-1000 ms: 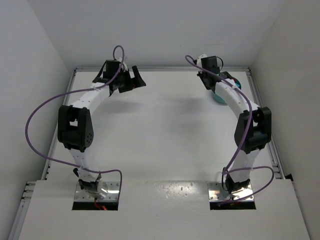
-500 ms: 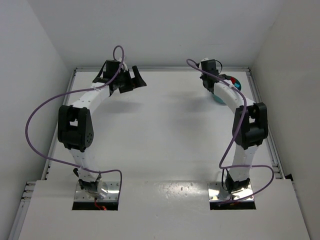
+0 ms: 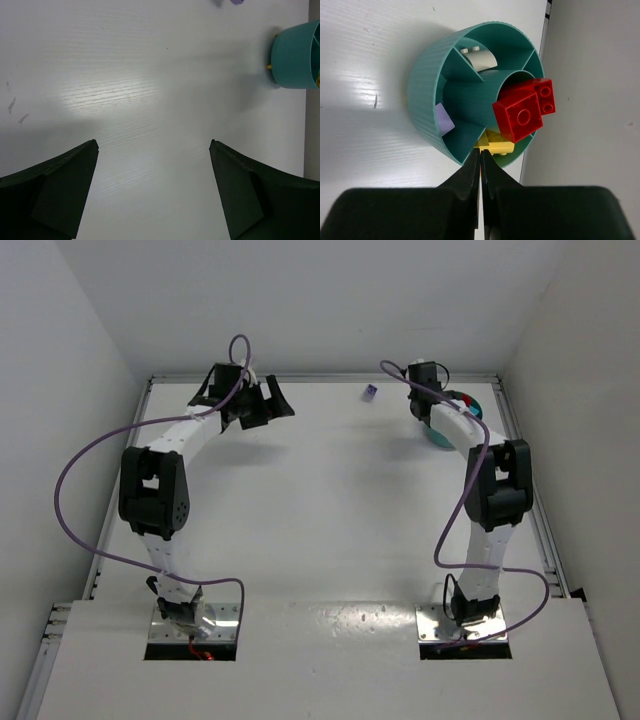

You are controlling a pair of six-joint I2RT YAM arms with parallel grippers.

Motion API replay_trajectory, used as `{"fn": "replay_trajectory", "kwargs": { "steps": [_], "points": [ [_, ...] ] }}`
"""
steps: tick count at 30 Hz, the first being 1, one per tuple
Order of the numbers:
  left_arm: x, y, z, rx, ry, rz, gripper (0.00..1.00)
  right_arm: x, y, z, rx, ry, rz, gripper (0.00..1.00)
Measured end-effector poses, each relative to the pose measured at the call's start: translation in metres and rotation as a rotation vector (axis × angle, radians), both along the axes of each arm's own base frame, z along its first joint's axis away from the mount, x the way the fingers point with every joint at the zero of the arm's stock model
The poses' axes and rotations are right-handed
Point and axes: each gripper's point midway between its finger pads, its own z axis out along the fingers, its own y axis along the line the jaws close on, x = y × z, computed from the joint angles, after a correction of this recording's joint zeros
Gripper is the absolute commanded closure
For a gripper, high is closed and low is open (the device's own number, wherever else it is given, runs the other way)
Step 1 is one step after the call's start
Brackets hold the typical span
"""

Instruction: Sort the legos into containers by color

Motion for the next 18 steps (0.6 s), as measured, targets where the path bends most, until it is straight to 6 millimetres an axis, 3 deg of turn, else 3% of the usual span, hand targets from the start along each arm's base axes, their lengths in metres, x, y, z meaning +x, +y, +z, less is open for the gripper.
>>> {"fn": "replay_trajectory", "kwargs": {
  "steps": [2,4,6,10,14,18],
  "points": [
    [0.000,0.000,0.000,-0.001,-0.001,-0.001,0.00,0.000,0.000,-0.001,0.000,0.001,0.000,0.95],
    [0.000,0.000,0.000,-0.001,-0.001,-0.003,0.00,0.000,0.004,-0.003,0.023,0.011,0.014,0.72],
    [-0.001,-0.001,0.001,-0.003,-0.002,-0.012,0.00,0.001,0.012,-0.003,0.064,0.020,0.037,0.57],
    [0.000,-0.002,0.000,0.014,-0.019,-0.039,0.00,0.009,0.045,0.004,0.208,0.013,0.111,0.35],
    [0.018,-0.002,-0.003,0.062,-0.058,-0.062,0.00,0.016,0.079,0.018,0.345,-0.007,0.182,0.33],
    [0.041,-0.006,-0.012,0.148,-0.090,-0.063,0.00,0.014,0.100,0.030,0.457,-0.016,0.231,0.33]
  ]
}}
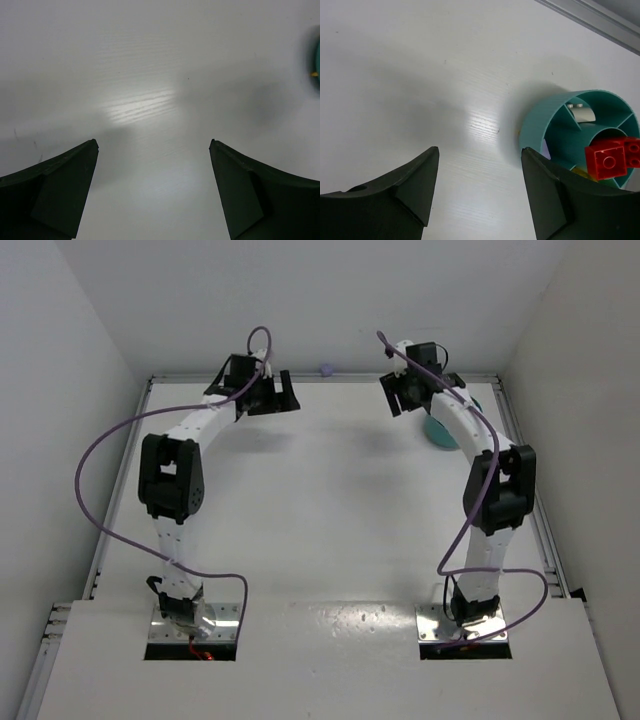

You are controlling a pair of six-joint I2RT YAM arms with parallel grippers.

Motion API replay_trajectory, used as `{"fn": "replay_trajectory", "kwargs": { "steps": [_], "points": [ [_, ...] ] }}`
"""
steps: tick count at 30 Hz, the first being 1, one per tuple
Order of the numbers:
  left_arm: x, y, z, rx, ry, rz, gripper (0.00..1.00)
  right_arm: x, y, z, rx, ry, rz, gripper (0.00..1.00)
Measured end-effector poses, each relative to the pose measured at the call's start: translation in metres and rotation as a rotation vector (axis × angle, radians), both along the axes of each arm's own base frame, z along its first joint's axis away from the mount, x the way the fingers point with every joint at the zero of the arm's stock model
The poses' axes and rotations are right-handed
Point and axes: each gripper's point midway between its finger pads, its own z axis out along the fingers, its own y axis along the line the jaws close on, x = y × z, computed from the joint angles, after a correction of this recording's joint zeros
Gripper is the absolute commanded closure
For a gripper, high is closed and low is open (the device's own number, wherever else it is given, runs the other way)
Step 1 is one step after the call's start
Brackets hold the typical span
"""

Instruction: Sort the legos into containers by color

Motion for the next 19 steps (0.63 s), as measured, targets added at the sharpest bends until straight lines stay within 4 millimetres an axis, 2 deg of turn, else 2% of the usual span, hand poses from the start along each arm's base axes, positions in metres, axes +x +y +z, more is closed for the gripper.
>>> {"fn": "replay_trajectory", "kwargs": {
  "steps": [4,9,13,19],
  "points": [
    [0.017,-0.019,-0.015,0.069,-0.016,-0.005,0.00,-0.005,0.010,0.008,0.072,0.004,0.022,0.33],
    [0.029,-0.042,-0.030,0.085,-0.026,-0.055,0.00,-0.008,0.015,0.009,0.118,0.014,0.032,0.32],
    [0.023,-0.049,-0.041,0.149,-0.025,-0.095,0.00,-0.014,0.013,0.006,0.129,0.032,0.030,0.32],
    [0.013,-0.056,-0.046,0.207,-0.024,-0.091,0.00,-0.019,0.006,0.001,0.158,0.052,0.011,0.32]
  ]
}}
